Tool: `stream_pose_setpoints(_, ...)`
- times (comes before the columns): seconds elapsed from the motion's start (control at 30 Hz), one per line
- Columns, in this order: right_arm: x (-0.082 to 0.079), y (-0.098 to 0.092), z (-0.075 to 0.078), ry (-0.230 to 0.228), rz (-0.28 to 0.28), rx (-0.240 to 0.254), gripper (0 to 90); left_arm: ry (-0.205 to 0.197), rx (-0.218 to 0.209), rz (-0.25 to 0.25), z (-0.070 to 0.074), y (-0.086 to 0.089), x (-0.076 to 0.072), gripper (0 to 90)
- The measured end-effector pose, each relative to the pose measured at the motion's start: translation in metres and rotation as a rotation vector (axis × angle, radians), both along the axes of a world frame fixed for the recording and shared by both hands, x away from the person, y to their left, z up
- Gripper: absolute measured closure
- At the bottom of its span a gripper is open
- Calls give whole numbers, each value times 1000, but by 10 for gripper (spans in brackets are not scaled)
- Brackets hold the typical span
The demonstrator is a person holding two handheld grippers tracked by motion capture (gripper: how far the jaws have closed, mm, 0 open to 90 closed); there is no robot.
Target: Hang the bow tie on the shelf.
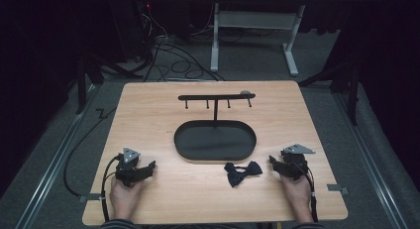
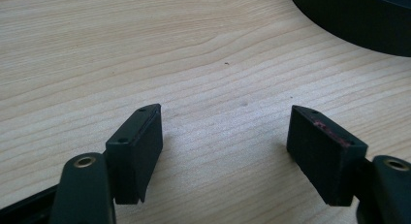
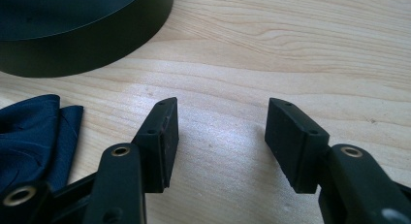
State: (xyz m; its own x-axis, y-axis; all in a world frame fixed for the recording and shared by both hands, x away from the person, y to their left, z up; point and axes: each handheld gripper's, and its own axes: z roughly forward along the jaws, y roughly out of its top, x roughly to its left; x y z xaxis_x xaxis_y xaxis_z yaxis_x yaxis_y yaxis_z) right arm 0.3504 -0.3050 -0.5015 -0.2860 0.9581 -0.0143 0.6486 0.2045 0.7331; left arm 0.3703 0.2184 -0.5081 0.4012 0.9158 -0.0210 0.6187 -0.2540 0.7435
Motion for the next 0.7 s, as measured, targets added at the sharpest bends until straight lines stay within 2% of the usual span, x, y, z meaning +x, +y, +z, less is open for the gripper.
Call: stream_pose_setpoints(0.7, 0, 0, 0, 1, 6, 4, 480, -2, -10, 2, 0, 0, 0, 293)
